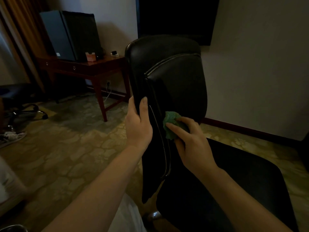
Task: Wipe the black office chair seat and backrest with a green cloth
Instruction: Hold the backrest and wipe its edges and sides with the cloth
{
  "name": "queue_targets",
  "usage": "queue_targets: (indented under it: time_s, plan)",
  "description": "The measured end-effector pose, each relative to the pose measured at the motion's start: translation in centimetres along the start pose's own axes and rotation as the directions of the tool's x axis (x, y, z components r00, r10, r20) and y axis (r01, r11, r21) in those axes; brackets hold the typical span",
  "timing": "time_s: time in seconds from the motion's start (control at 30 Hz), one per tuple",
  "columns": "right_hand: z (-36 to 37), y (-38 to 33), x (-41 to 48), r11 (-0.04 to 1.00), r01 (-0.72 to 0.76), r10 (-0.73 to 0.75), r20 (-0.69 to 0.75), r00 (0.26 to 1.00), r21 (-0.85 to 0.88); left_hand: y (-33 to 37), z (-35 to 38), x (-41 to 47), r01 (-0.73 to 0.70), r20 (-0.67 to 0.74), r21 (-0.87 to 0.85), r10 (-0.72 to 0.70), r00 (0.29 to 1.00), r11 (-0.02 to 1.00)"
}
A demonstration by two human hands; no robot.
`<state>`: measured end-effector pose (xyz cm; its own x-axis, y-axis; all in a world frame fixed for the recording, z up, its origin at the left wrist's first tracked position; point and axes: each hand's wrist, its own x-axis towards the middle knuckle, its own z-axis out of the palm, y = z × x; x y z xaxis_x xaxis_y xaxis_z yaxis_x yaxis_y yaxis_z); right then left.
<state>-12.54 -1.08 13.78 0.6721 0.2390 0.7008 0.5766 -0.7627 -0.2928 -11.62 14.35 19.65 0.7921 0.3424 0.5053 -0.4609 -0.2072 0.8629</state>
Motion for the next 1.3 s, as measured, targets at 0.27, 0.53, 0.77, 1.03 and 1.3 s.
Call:
queue_targets:
  time_s: [0.27, 0.53, 0.77, 1.03, 1.3]
  plan:
    - [-0.7, -1.1, 3.2, 1.000, 0.015, -0.014, -0.036, 0.999, 0.007, -0.6, -0.5, -0.5, 0.068, 0.039, 0.002, -0.068, 0.997, 0.998]
    - [1.1, 0.1, -0.8, 0.999, -0.030, 0.031, -0.012, 0.999, 0.037, -3.5, -0.7, -3.1, 0.241, 0.017, -0.039, -0.241, 0.970, 0.970]
    - [0.3, 0.2, -0.9, 0.999, -0.031, 0.032, -0.002, 0.999, 0.037, -5.2, -1.3, -4.7, 0.283, 0.079, -0.034, -0.280, 0.957, 0.959]
    - [-0.3, -1.0, 1.4, 0.999, -0.027, 0.028, -0.021, 0.999, 0.045, -5.2, -1.3, -4.9, 0.208, 0.073, -0.001, -0.207, 0.976, 0.978]
    - [0.9, 0.1, -2.3, 0.994, -0.079, 0.076, 0.038, 0.996, 0.073, -5.6, -1.2, -5.1, 0.203, 0.056, 0.039, -0.205, 0.977, 0.978]
